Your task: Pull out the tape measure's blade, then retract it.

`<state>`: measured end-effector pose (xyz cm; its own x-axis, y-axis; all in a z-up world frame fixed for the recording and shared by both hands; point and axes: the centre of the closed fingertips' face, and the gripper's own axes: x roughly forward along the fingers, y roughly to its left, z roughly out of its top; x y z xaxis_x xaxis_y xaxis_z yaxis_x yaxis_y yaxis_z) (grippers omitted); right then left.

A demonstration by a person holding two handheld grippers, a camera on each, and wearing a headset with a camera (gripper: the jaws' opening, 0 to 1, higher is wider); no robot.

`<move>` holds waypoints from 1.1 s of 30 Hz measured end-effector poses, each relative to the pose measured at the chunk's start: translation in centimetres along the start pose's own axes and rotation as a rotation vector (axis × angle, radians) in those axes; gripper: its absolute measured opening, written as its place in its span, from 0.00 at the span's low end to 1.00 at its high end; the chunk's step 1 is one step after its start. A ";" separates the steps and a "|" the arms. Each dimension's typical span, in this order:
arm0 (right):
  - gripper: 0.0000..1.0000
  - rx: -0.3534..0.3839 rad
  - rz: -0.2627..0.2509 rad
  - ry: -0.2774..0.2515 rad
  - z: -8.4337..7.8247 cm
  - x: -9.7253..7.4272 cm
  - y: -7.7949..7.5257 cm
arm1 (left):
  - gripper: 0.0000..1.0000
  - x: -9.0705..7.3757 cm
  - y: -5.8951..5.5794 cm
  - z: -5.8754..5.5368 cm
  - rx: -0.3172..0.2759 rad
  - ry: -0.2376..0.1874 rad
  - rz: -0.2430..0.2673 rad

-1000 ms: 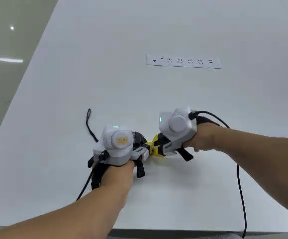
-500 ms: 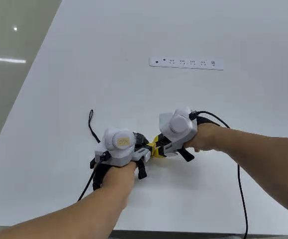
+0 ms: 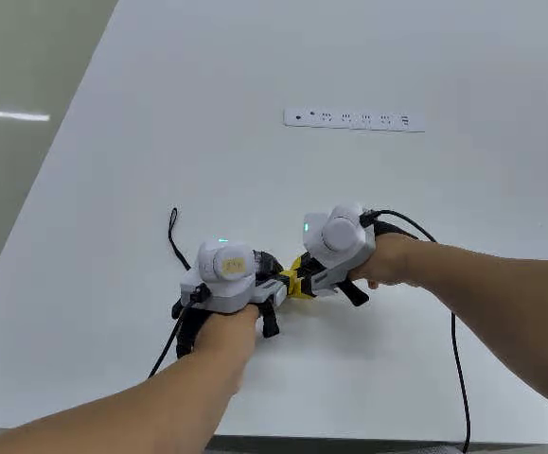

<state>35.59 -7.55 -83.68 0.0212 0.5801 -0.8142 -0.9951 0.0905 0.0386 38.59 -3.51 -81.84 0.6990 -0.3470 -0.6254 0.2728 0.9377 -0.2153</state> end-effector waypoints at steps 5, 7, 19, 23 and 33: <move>0.13 -0.004 0.001 0.003 0.0 0.0 0.0 | 0.69 -0.1 0.0 0.0 0.002 -0.001 -0.002; 0.14 -0.001 -0.005 -0.003 0.0 0.0 0.0 | 0.69 0.0 0.1 0.0 -0.006 0.007 -0.013; 0.34 0.084 -0.077 -0.013 0.1 0.0 -0.7 | 0.69 -0.7 -0.4 1.8 0.137 -0.025 -0.117; 0.45 0.146 -0.136 -0.039 -0.5 -1.2 -1.6 | 0.85 -1.6 0.5 3.3 0.123 -0.055 -0.209; 0.75 0.319 -0.275 -0.134 -3.7 -5.6 -0.8 | 0.99 -5.2 2.9 4.4 0.229 -0.091 -0.296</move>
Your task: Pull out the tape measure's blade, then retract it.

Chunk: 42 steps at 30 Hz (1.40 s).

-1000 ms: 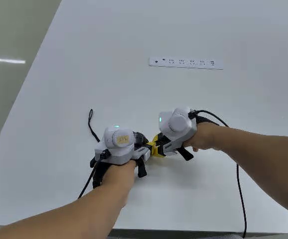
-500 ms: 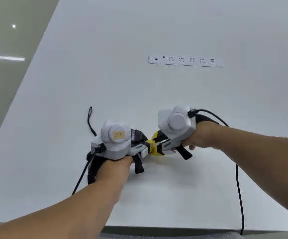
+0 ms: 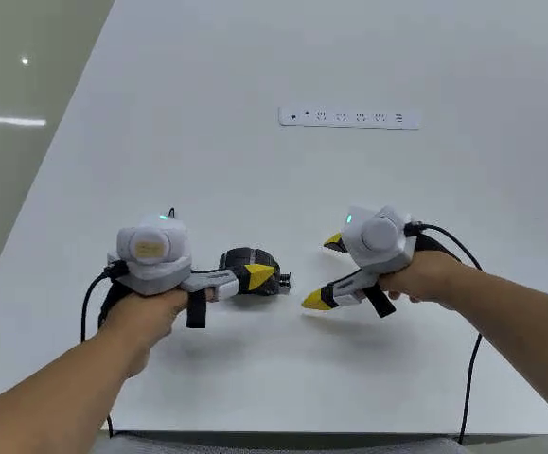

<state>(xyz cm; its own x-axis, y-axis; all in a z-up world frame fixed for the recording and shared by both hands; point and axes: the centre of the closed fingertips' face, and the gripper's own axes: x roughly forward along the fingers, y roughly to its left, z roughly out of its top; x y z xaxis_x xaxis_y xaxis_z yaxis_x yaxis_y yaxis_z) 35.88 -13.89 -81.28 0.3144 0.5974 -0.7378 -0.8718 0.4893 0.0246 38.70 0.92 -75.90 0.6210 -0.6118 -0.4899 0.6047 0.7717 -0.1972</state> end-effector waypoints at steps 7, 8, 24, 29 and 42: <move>0.93 0.143 -0.110 -0.078 -2.1 -3.9 -0.2 | 0.99 -2.9 -0.3 -0.7 0.076 -0.047 -0.056; 0.93 0.154 -0.119 -0.085 -2.4 -4.3 -0.2 | 0.99 -3.3 -0.2 -0.9 0.069 -0.050 -0.055; 1.00 0.294 -0.377 -0.250 -6.7 -13.9 -0.5 | 0.99 -11.3 3.9 -3.2 0.046 -0.048 0.020; 1.00 0.319 -0.406 -0.230 -9.9 -15.9 0.4 | 0.99 -13.6 5.2 -4.4 0.074 -0.025 0.060; 1.00 0.388 -0.487 -0.202 -13.4 -20.4 2.5 | 0.99 -17.0 7.9 -5.3 0.034 -0.039 0.120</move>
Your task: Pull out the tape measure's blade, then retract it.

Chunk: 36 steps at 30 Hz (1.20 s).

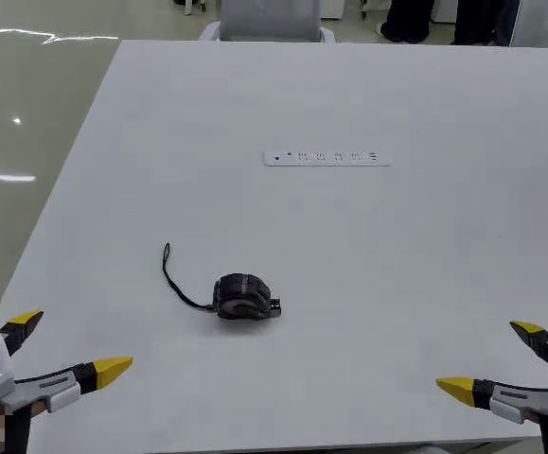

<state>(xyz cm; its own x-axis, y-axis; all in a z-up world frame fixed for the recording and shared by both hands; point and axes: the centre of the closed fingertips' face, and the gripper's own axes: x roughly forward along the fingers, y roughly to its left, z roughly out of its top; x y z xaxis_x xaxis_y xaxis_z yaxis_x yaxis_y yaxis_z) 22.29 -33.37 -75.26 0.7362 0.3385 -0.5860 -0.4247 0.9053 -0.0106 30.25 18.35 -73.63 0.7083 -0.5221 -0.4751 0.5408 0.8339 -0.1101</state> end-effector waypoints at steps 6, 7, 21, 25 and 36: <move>1.00 0.015 -0.015 0.009 -0.1 -0.2 -0.1 | 0.99 0.0 0.2 0.0 -0.005 -0.004 0.003; 1.00 0.016 -0.015 0.016 -0.4 -0.2 -0.1 | 0.99 0.0 0.3 -0.1 -0.009 -0.001 0.004; 1.00 0.003 -0.005 0.013 -0.4 -0.1 -0.1 | 0.99 -0.1 0.3 -0.2 -0.012 -0.002 -0.003; 1.00 0.000 0.001 0.004 -0.4 -0.2 0.0 | 0.99 -0.2 0.4 -0.1 -0.014 -0.003 -0.001; 1.00 -0.027 0.029 0.003 -0.3 -0.4 0.3 | 0.99 0.1 -0.2 0.1 0.008 -0.007 -0.028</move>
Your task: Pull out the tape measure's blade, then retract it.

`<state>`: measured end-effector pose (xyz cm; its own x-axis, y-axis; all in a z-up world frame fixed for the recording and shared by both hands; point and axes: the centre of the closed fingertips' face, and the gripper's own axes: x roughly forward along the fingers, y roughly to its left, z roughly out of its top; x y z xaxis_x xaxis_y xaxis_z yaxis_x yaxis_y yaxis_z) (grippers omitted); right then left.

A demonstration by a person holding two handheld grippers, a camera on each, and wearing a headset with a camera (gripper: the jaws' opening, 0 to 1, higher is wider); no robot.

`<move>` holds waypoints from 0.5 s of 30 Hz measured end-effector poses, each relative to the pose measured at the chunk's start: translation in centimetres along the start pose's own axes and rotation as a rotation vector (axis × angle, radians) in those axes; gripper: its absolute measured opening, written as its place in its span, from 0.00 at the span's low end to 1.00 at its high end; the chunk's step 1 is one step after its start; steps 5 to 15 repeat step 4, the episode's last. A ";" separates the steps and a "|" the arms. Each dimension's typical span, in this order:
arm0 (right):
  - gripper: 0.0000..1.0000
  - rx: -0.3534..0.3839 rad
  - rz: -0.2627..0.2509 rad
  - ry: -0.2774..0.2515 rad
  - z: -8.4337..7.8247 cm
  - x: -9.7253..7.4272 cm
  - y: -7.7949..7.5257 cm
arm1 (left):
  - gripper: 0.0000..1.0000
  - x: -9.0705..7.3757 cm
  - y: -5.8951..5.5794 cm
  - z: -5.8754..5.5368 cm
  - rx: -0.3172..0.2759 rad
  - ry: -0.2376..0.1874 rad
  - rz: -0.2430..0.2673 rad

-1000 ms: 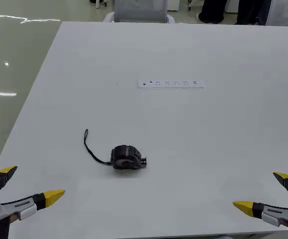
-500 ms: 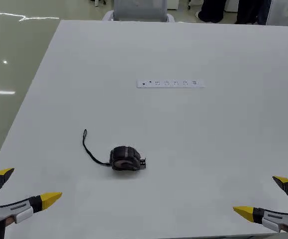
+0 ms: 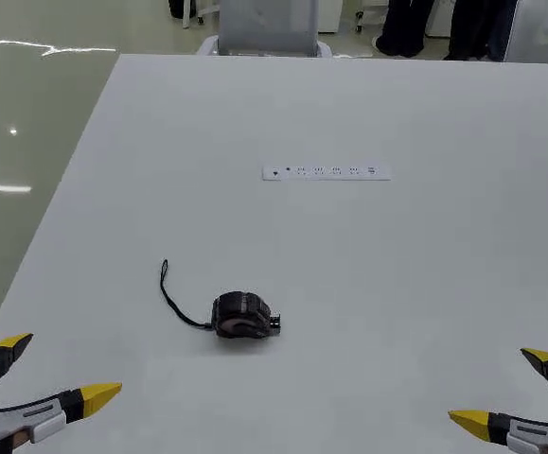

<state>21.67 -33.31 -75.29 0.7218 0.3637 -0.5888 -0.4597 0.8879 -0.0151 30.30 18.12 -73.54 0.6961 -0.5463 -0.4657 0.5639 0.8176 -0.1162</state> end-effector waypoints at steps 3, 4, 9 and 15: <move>1.00 -0.033 0.007 0.008 -0.1 0.1 -0.1 | 0.99 0.1 -0.1 0.0 0.009 -0.002 -0.004; 1.00 -0.036 0.010 0.005 0.0 0.1 0.0 | 0.99 0.0 -0.1 -0.1 0.006 0.003 -0.006; 1.00 -0.036 0.010 0.005 0.0 0.1 0.0 | 0.99 0.0 -0.1 -0.1 0.006 0.003 -0.006; 1.00 -0.036 0.010 0.005 0.0 0.1 0.0 | 0.99 0.0 -0.1 -0.1 0.006 0.003 -0.006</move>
